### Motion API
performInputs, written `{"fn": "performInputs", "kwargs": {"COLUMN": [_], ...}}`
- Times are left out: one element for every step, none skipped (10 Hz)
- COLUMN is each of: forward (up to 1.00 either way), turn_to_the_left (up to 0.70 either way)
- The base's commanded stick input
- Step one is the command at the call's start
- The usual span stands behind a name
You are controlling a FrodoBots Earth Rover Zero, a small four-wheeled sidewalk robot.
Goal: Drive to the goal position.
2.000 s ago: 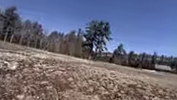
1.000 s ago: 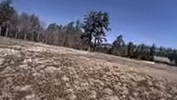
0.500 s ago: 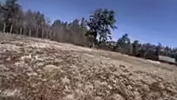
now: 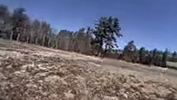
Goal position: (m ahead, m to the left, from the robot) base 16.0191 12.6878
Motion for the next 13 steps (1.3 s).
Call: {"fn": "performInputs", "kwargs": {"forward": [0.70,0.70,0.70,0.70,0.70,0.70,0.70,0.70,0.70,0.70,0.70,0.70,0.70], "turn_to_the_left": [0.00,0.00,0.00,0.00,0.00,0.00,0.00,0.00,0.00,0.00,0.00,0.00,0.00]}}
